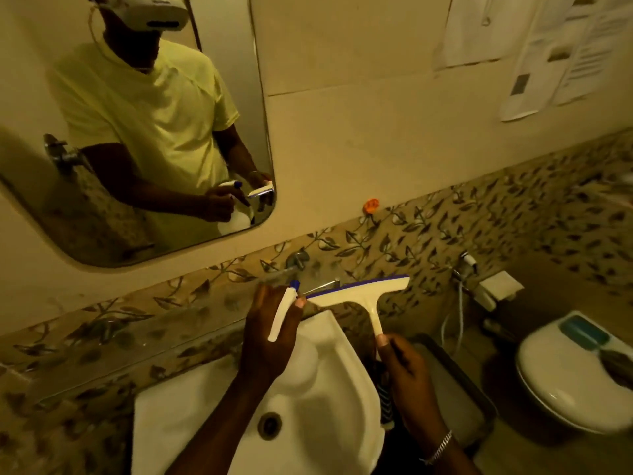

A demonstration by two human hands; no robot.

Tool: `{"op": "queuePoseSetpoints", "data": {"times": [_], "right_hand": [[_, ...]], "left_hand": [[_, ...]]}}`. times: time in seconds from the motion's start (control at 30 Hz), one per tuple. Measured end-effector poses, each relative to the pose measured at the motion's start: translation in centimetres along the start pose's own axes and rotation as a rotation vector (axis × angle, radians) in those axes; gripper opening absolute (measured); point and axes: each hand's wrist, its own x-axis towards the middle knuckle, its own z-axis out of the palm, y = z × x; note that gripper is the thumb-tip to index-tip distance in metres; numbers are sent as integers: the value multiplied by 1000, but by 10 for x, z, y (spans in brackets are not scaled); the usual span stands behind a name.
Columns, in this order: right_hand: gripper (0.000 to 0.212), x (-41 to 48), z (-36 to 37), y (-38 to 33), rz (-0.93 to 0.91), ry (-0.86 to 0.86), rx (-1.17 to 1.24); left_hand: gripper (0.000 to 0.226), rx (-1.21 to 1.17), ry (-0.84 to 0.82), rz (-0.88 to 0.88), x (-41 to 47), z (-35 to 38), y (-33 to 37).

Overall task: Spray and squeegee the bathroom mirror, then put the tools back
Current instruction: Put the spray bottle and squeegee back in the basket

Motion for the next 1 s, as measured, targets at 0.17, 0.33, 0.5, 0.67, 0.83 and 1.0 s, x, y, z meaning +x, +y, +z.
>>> {"op": "queuePoseSetpoints", "data": {"times": [0.17,0.33,0.5,0.67,0.83,1.0], "right_hand": [[44,-6,-94,26,75,189,20],[28,-5,-116,36,124,244,-18],[25,1,-173,74,215,357,-46],[26,16,-205,107,295,396,-36],[22,36,-222,150,382,362,-108],[14,59,-228,207,508,309,-146]], "left_hand": [[39,-56,-271,12,-2,110,30],[28,-103,-242,53,2,131,30],[32,-127,-398,-1,-6,201,35],[42,-77,-563,-24,-18,254,23],[68,-12,-744,-123,-35,304,-2],[77,22,-834,-238,-60,351,-39]]}}
